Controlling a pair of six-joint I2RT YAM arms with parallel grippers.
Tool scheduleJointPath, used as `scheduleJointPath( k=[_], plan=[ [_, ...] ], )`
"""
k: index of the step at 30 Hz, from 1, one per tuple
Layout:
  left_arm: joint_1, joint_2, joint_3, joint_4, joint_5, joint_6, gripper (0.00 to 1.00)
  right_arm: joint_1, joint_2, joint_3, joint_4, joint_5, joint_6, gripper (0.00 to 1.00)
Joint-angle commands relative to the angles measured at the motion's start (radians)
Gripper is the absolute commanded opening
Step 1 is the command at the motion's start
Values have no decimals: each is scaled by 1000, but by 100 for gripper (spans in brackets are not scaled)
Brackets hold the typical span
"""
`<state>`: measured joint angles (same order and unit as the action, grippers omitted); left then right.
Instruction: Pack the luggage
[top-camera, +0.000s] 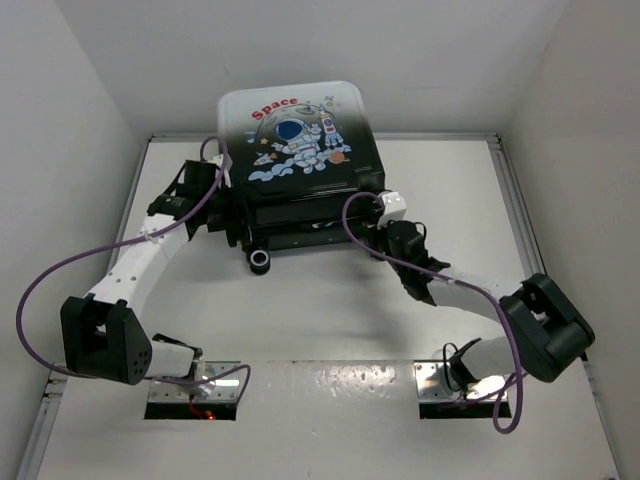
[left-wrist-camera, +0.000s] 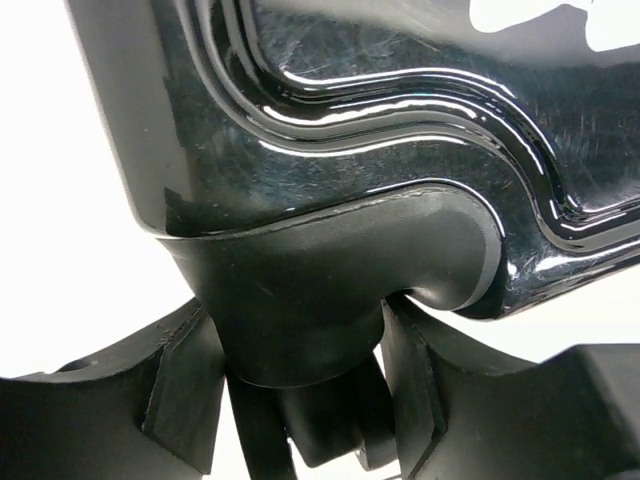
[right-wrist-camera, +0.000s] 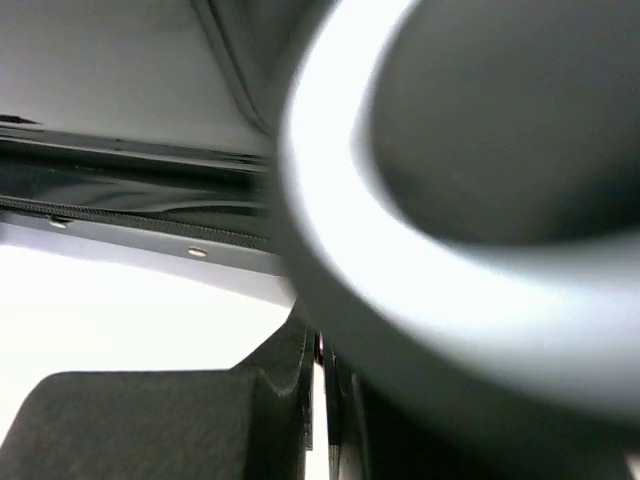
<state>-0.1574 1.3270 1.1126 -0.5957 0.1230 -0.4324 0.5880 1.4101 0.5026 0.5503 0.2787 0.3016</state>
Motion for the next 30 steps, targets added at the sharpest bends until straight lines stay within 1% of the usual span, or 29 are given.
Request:
scheduleJointPath(
  k=[1,7,8,12,14,15,16,17,18,19,20,21,22,23,24,25,26,27,28,29,30],
  plan=[
    [76,46,26,-44,-410,55,0,-102,-83,-67,-33,111,-41,0],
    [105,75,35,-33,-511,148,0,-206,-123,-151,29,42,-128,0],
    [105,87,47,-21,-534,164,0,-247,-123,-163,55,-10,-148,0],
    [116,127,56,51,-597,254,0,-316,-77,-165,129,-111,-183,0],
    [127,138,56,89,-625,317,0,-341,-48,-151,198,-153,-199,0],
    [127,150,56,135,-625,371,0,-379,-27,-147,245,-192,-208,0],
    [127,159,56,157,-641,392,0,-392,-17,-136,252,-240,-213,0],
    [136,173,56,171,-611,420,0,-401,2,-121,257,-265,-214,0],
    [151,188,56,192,-600,441,0,-436,28,-107,260,-348,-220,0],
    [151,202,65,210,-600,454,0,-445,44,-89,281,-372,-220,0],
    [177,228,66,227,-535,495,0,-454,97,-61,287,-395,-229,0],
    [186,242,81,238,-508,514,0,-470,119,-30,295,-417,-242,0],
    [187,253,81,263,-496,514,0,-479,137,-18,333,-481,-252,0],
    [205,253,91,276,-458,550,0,-482,206,-3,336,-487,-266,0],
    [216,267,92,287,-386,569,0,-487,231,60,339,-499,-278,0],
    [226,267,92,339,-376,578,0,-490,256,82,347,-497,-286,0],
    [226,267,92,356,-338,621,0,-493,324,105,359,-493,-288,0],
    [239,267,81,373,-300,638,0,-493,346,169,373,-493,-294,0],
    [239,253,81,401,-284,652,0,-501,368,189,381,-489,-292,0],
    [239,242,70,439,-261,685,0,-501,430,235,385,-490,-294,0],
    [248,242,70,454,-247,699,0,-502,449,278,395,-487,-336,0]
  ],
)
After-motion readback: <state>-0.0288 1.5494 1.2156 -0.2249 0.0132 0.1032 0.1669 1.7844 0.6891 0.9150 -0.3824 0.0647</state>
